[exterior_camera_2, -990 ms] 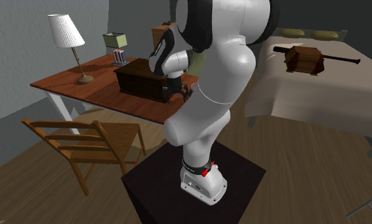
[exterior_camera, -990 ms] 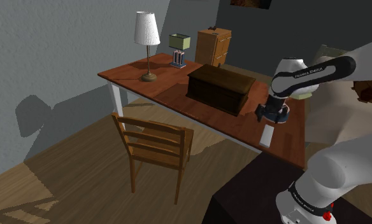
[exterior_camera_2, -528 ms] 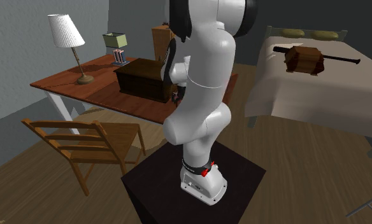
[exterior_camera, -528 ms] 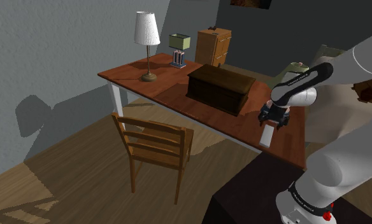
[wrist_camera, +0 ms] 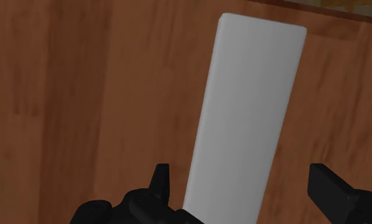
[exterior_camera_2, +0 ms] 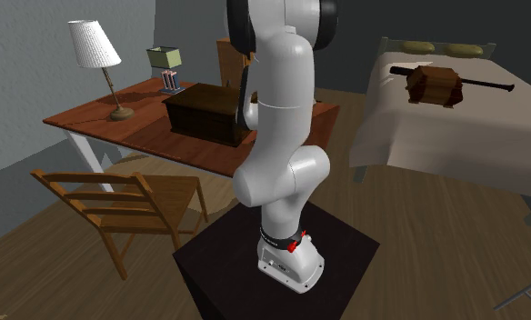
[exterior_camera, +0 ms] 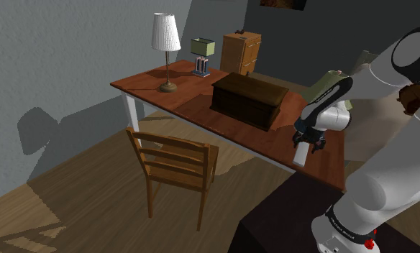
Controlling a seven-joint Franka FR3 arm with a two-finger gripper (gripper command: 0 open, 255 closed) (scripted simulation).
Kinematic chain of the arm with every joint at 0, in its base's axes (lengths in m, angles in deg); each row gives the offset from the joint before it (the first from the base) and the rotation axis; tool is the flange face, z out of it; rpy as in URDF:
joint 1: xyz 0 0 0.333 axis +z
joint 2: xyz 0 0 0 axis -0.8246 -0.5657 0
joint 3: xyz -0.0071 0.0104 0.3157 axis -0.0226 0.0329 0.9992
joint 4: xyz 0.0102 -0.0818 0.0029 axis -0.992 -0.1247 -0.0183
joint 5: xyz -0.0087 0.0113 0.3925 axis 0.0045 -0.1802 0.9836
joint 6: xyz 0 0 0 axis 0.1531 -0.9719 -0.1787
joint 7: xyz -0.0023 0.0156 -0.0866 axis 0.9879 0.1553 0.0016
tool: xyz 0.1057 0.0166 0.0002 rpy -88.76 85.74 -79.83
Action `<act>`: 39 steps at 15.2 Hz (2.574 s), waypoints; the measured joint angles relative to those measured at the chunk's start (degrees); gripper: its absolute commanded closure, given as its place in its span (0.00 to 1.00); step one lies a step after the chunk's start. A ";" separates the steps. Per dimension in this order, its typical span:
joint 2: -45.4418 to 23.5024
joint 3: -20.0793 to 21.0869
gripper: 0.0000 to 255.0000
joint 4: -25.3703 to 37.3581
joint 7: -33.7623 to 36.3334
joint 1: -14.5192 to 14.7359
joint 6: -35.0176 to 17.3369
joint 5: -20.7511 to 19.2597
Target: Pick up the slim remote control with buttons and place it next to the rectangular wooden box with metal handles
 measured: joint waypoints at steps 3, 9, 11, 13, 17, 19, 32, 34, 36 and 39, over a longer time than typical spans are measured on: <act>-3.22 1.06 0.00 0.17 -2.81 -0.23 -2.70 3.94; -4.71 1.78 0.00 0.29 -4.13 -0.52 -3.93 5.82; -4.72 1.79 1.00 0.29 -4.14 -0.53 -3.95 5.84; -4.71 1.78 1.00 0.30 -4.14 -0.53 -3.94 5.85; -4.71 1.78 1.00 0.31 -4.13 -0.54 -3.95 5.87; -4.70 1.78 1.00 0.31 -4.12 -0.53 -3.94 5.85; 5.24 -0.86 1.00 0.16 3.98 0.01 4.81 -5.15; 7.37 -0.83 1.00 -0.05 5.23 -0.31 6.57 -6.89; 8.91 -0.72 1.00 0.48 6.04 -0.55 8.53 -7.97; 11.58 -0.41 1.00 0.83 7.29 -0.99 11.38 -9.59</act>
